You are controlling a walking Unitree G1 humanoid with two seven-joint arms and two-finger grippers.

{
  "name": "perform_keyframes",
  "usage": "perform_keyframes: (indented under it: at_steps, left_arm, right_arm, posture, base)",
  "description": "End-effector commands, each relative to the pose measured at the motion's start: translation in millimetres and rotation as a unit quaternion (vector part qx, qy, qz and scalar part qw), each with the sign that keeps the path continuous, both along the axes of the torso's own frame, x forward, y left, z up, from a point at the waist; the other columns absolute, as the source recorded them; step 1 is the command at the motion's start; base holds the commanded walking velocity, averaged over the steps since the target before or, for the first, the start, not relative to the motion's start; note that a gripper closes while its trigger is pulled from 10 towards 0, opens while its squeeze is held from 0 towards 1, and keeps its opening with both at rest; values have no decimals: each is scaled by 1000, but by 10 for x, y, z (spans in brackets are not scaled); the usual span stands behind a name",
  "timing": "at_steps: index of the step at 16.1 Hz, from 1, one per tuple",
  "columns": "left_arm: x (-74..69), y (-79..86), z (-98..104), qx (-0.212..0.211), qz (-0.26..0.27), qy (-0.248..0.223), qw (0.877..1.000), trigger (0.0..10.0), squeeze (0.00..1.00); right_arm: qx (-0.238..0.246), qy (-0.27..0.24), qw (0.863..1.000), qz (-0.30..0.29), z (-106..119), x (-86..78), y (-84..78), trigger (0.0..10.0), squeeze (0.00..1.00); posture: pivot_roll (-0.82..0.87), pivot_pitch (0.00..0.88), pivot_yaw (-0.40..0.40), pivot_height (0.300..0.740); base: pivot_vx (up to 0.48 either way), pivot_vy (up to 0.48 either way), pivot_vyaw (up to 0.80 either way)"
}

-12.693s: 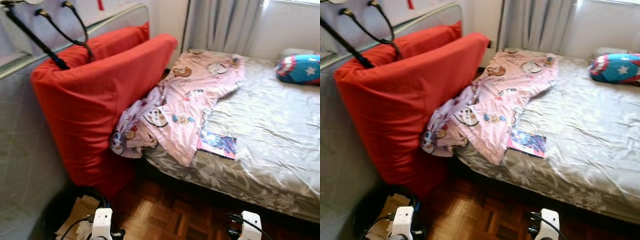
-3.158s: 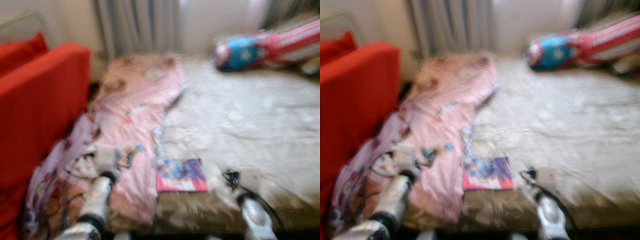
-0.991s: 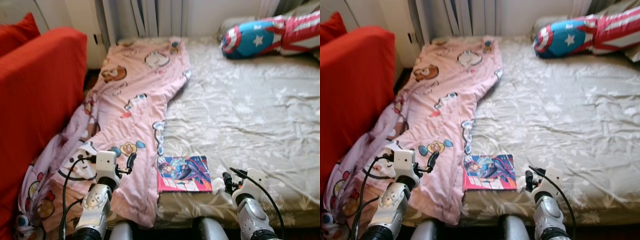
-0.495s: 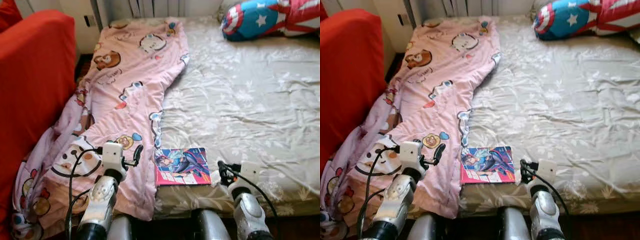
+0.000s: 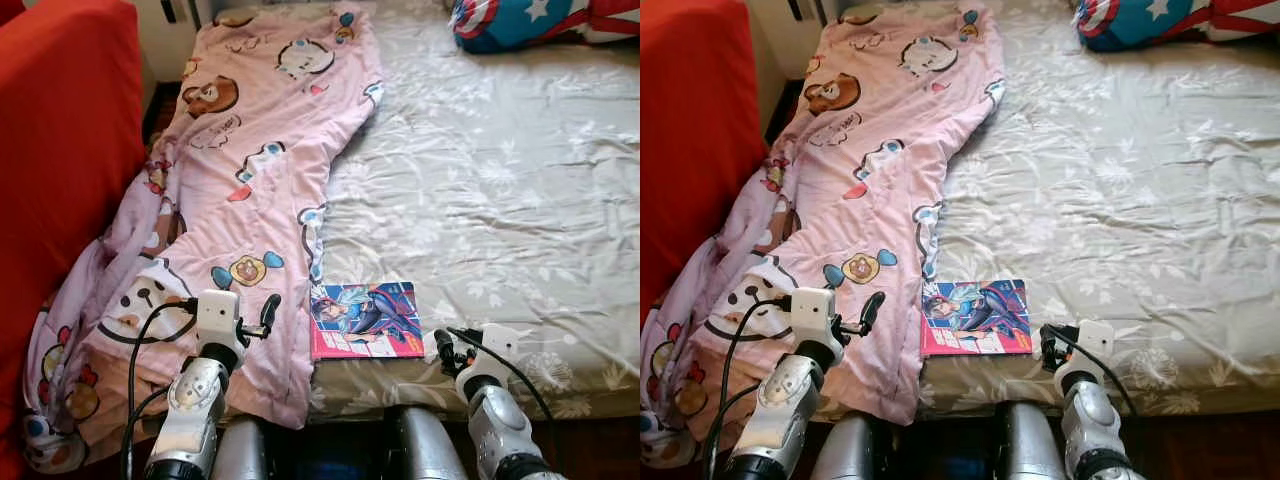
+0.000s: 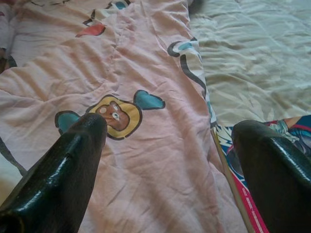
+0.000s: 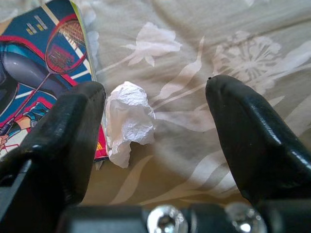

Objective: Clean up the room

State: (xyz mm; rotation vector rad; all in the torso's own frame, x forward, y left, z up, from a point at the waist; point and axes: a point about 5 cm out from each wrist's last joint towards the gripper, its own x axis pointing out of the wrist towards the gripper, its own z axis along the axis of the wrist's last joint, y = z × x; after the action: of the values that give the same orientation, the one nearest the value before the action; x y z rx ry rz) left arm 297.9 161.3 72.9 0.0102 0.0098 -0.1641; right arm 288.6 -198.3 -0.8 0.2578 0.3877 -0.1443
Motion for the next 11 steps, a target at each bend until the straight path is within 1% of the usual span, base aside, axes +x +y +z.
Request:
perform_keyframes:
  at_steps: [1, 5, 7, 9, 10, 11]
  left_arm:
    - [-51, 32, -32, 9, -2, 12, 1000, 10000, 0]
    - [-72, 37, -14, 13, -4, 13, 1000, 10000, 0]
    - [-93, 25, -8, 17, -8, 16, 1000, 10000, 0]
    - [-108, 15, -2, 18, -9, 17, 1000, 10000, 0]
    - [-114, 17, -3, 19, -9, 18, 1000, 10000, 0]
    - [-118, 21, -5, 20, -9, 18, 1000, 10000, 0]
  right_arm:
    - [14, 23, 1000, -5, -71, -53, 9, 10000, 0]
    - [27, 33, 999, -2, -65, -21, 33, 10000, 0]
    - [36, 44, 998, 11, -77, -16, 64, 10000, 0]
    - [33, 45, 998, 13, -74, -12, 61, 0, 0]
    - [30, 47, 998, 10, -76, -14, 50, 510, 0]
    - [27, 50, 998, 7, -77, -16, 38, 7098, 0]
  posture:
    - [41, 259, 28, 622]
    - [51, 259, 29, 622]
    - [56, 257, 29, 622]
    - [58, 257, 29, 622]
    - [58, 257, 29, 622]
    - [57, 257, 28, 622]
  base:
    - [0, 0, 0]
    - [0, 0, 0]
    - [0, 0, 0]
    - [0, 0, 0]
    - [0, 0, 0]
    - [0, 0, 0]
